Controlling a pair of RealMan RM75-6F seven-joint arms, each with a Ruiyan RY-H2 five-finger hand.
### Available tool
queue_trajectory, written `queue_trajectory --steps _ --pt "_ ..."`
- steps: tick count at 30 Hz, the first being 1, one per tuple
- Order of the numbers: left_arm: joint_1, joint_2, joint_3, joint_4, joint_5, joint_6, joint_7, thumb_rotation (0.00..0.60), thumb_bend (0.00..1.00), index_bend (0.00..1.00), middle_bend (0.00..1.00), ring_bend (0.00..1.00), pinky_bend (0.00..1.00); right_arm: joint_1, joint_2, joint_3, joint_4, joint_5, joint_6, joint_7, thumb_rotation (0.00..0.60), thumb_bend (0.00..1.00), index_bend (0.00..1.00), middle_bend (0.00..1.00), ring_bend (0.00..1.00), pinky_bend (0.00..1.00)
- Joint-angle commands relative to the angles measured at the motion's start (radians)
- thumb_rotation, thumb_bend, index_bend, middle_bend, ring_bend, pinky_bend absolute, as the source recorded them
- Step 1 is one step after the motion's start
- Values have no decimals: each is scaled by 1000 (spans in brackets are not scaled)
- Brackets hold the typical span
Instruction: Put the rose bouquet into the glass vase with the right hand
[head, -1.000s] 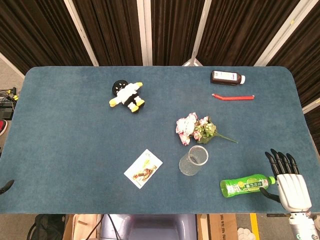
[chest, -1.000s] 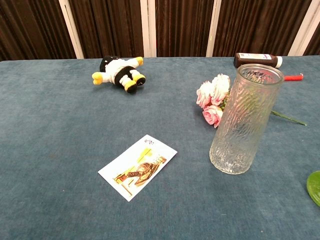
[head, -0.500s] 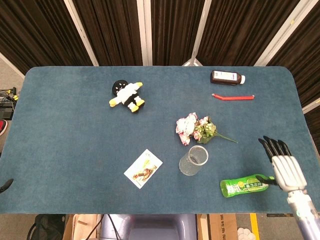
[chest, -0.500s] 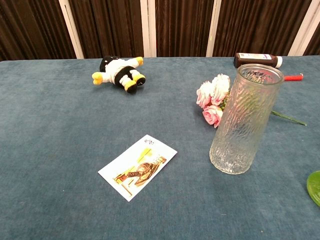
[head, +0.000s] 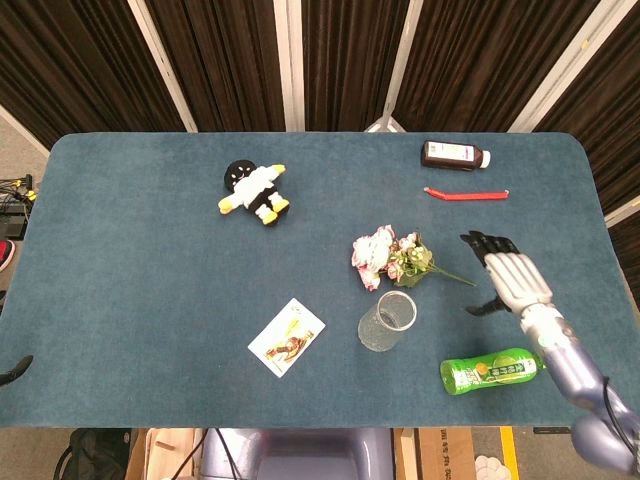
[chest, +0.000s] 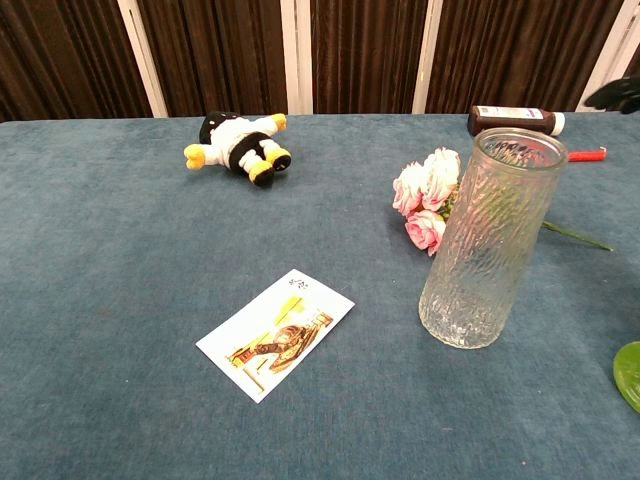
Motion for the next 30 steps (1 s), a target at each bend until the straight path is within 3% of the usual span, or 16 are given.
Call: queue_trajectory --steps 1,7,15,30 --pt "1 -1 -2 0 -4 2 2 600 195 161 0 0 0 108 -60 12 54 131 -56 -85 600 119 0 31 44 0" --pt "-2 -10 -8 0 -19 -1 29 600 196 161 0 0 0 262 -180 -13 146 326 -92 -183 600 118 0 28 40 0" --pt "-4 -14 -13 0 -35 -6 44 600 196 161 0 0 0 380 -293 -71 255 499 -93 -255 600 119 0 28 40 0" --pt "-9 -22 -16 0 -54 -15 74 600 197 161 0 0 0 480 -401 -135 388 620 -122 -290 600 118 0 28 40 0"
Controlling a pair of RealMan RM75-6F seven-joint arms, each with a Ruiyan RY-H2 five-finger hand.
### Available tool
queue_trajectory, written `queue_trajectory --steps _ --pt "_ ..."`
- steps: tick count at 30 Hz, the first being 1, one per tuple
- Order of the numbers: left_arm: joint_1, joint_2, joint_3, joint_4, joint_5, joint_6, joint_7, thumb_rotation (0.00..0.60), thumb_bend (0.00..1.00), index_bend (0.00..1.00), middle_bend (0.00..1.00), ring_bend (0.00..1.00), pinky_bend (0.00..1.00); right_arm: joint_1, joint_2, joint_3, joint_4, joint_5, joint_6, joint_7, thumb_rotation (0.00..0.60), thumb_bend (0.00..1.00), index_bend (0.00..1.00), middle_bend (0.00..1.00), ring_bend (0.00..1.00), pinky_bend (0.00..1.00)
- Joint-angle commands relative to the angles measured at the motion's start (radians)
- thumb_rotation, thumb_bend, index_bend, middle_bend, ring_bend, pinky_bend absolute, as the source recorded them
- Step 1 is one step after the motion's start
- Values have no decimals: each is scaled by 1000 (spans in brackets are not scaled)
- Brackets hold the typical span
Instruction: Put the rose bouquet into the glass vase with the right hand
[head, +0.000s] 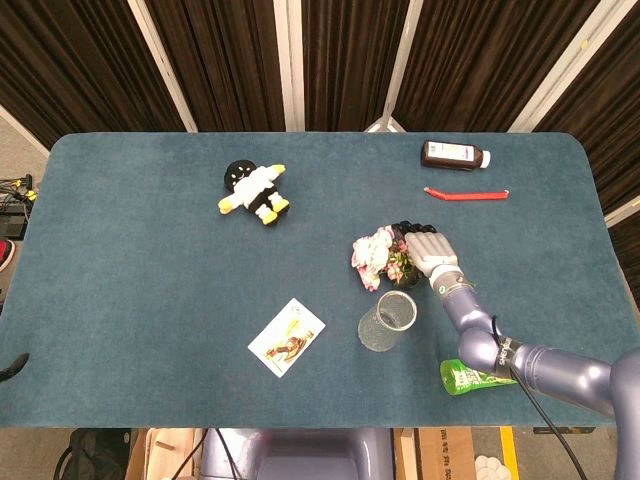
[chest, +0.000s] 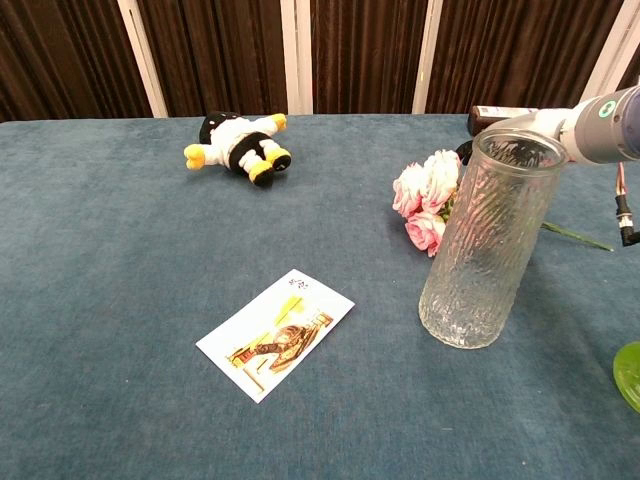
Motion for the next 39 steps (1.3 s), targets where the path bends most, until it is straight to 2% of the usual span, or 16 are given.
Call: queue_trajectory --steps 1,12,15,18,21,24,30,39 --pt "-1 -1 0 2 0 -2 3 600 197 162 0 0 0 12 -19 -11 21 13 -2 -6 600 118 1 28 40 0" --pt "-6 -6 6 7 3 -13 10 600 197 170 0 0 0 37 -130 -25 126 3 55 -27 600 118 62 52 80 0" --pt "-8 -8 6 8 2 -16 14 600 197 172 0 0 0 43 -156 -33 153 3 65 -46 600 118 92 85 122 0" --pt "-10 -9 6 9 -1 -20 16 600 197 175 0 0 0 49 -178 -38 177 9 72 -67 600 118 172 174 206 0" --pt "-11 -10 5 10 -3 -23 17 600 197 177 0 0 0 53 -188 -40 185 11 74 -84 600 117 311 294 311 1" --pt "-13 -10 6 10 -1 -24 17 600 196 179 0 0 0 50 -199 -34 190 -11 97 -87 600 118 403 391 400 24" --pt "-16 -8 13 9 6 -34 9 600 197 184 0 0 0 36 -198 -9 175 -32 102 -67 600 123 537 481 492 110" --pt "-18 -5 15 9 7 -39 0 600 197 188 0 0 0 -15 -166 69 146 -101 85 64 600 218 627 541 519 124"
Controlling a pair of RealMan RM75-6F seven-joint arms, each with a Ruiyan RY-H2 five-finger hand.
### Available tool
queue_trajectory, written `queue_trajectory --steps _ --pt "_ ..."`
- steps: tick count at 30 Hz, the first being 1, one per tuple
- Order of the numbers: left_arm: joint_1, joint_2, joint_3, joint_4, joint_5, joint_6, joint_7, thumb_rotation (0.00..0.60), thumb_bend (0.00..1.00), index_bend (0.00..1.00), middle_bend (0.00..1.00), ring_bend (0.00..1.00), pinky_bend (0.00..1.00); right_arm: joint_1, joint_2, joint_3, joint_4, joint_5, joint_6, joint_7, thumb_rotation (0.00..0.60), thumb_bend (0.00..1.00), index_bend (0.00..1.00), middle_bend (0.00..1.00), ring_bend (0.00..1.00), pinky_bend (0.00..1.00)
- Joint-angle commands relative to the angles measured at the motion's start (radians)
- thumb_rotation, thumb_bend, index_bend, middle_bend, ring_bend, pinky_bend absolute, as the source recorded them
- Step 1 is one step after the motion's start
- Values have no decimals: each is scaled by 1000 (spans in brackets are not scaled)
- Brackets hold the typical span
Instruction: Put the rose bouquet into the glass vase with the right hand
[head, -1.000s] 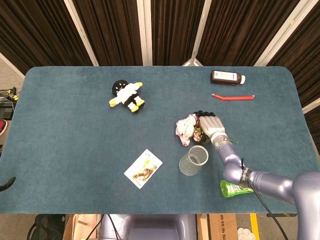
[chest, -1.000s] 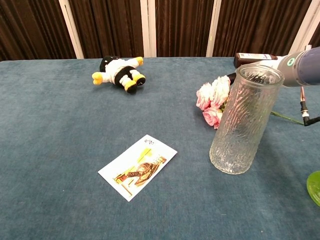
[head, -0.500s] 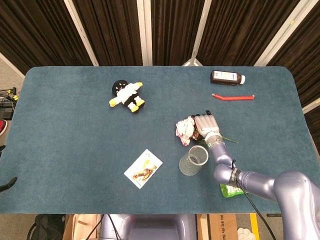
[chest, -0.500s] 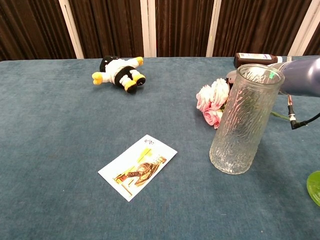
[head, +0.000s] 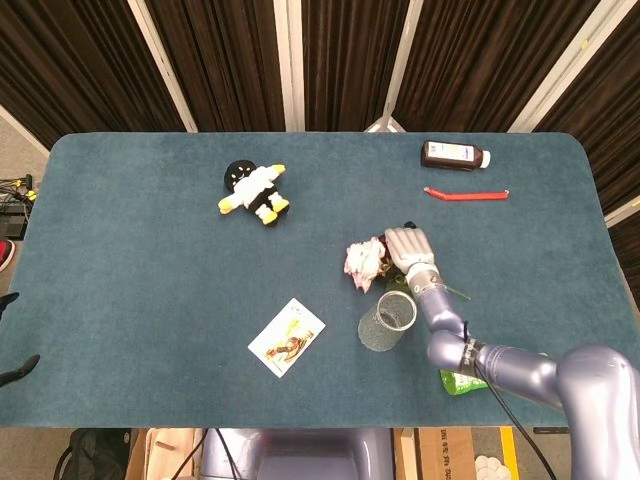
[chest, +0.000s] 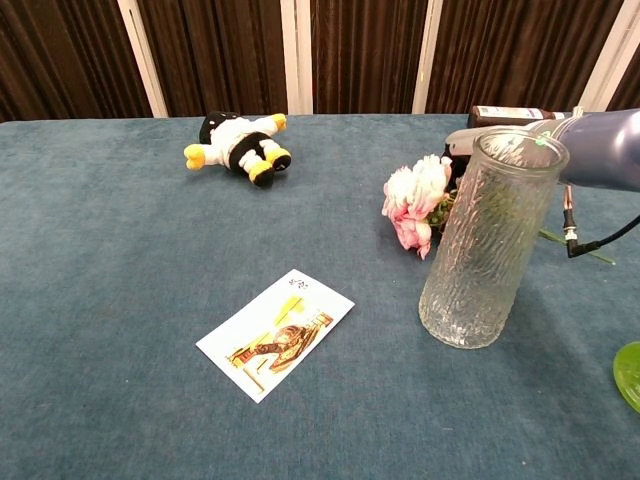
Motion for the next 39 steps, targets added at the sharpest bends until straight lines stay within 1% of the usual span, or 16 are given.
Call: queue_trajectory --steps 1,7,13,15,16,19,22,25,27,31,34,36,39 --pt "0 1 0 0 -2 -2 -3 600 197 189 0 0 0 -29 20 40 -14 -46 7 60 600 218 627 541 519 124" --pt "0 3 0 1 0 0 -10 600 197 189 0 0 0 -77 88 114 -57 -106 6 181 600 218 632 541 519 125" --pt "3 7 2 -1 7 7 -19 600 197 189 0 0 0 -159 174 232 -104 -170 6 388 600 219 646 541 519 125" --pt "5 9 2 -1 9 10 -25 600 197 189 0 0 0 -203 217 284 -135 -201 -2 487 600 218 646 541 519 125" --pt "5 10 1 -1 9 11 -27 600 197 189 0 0 0 -219 233 301 -147 -216 -8 524 600 219 646 541 519 125" --pt "9 10 -5 4 4 23 -33 600 197 189 0 0 0 -304 318 403 -215 -259 -43 713 600 232 646 541 519 124" --pt "14 1 -18 10 -10 44 -18 600 197 189 0 0 0 -376 401 479 -288 -302 -109 856 600 249 646 541 519 125" --pt "18 -1 -23 9 -11 54 -29 600 197 189 0 0 0 -440 476 544 -364 -354 -129 947 600 249 646 541 519 125" --pt "21 4 -21 7 -7 57 -41 600 197 189 0 0 0 -488 522 589 -432 -398 -113 1003 600 249 646 541 519 125" --pt "26 6 -24 12 2 71 -59 600 197 189 0 0 0 -567 590 678 -576 -461 -56 1103 600 249 646 541 519 125" --pt "28 0 -31 21 -2 81 -60 600 197 189 0 0 0 -611 635 720 -672 -491 -2 1130 600 249 646 541 519 125" --pt "28 -2 -34 24 -4 83 -65 600 197 181 0 0 0 -625 663 738 -723 -487 32 1127 600 249 646 541 519 125" --pt "28 -8 -42 35 0 94 -80 600 197 151 0 0 0 -637 713 764 -810 -438 88 1107 600 250 646 541 519 125"
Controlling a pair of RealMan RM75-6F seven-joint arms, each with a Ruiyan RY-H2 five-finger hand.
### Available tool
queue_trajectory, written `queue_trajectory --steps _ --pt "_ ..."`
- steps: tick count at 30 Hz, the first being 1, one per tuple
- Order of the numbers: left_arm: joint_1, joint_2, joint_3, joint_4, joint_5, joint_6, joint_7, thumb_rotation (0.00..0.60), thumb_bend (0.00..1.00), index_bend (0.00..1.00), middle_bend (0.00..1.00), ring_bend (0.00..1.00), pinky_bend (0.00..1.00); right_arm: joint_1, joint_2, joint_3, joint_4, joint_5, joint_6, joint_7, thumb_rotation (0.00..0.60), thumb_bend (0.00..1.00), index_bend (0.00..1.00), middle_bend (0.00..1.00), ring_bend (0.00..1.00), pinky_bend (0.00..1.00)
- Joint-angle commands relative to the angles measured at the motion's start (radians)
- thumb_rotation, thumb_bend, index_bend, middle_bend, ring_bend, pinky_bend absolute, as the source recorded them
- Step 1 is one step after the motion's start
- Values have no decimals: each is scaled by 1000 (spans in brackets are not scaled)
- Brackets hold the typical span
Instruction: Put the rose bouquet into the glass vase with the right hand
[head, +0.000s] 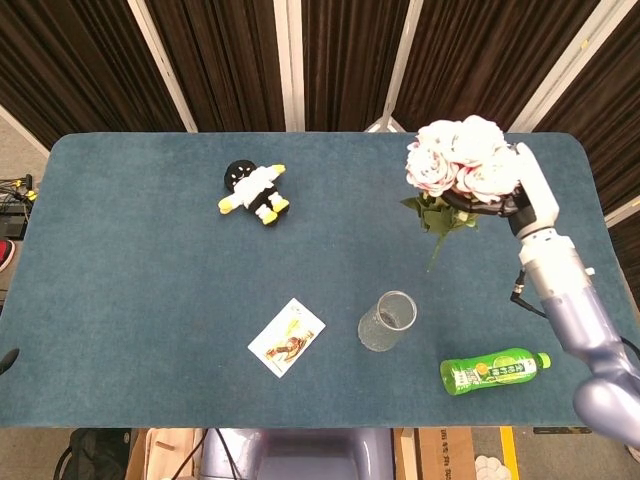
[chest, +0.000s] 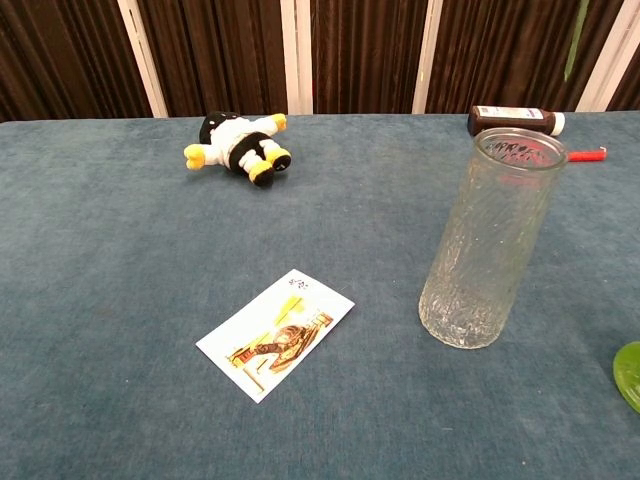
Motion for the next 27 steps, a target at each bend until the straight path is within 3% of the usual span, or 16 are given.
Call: queue_trajectory --steps 1,6,10,17,27 --pt "2 -6 -8 10 4 14 -15 600 197 148 0 0 0 -36 79 51 -114 38 75 -6 600 250 646 541 519 125" --pt "11 -7 -19 19 1 34 -56 600 197 142 0 0 0 -56 154 80 -232 104 100 0 600 249 646 541 519 125" --pt "14 -3 -23 19 -6 36 -71 600 197 139 0 0 0 -72 163 79 -308 100 151 14 600 249 646 541 519 125" --pt "18 0 -23 15 -2 39 -76 600 197 139 0 0 0 -55 94 -3 -367 40 220 -2 600 249 646 541 519 125" --pt "23 6 -29 14 -7 43 -94 600 197 139 0 0 0 37 -41 -128 -319 -16 270 -80 600 250 649 541 519 125"
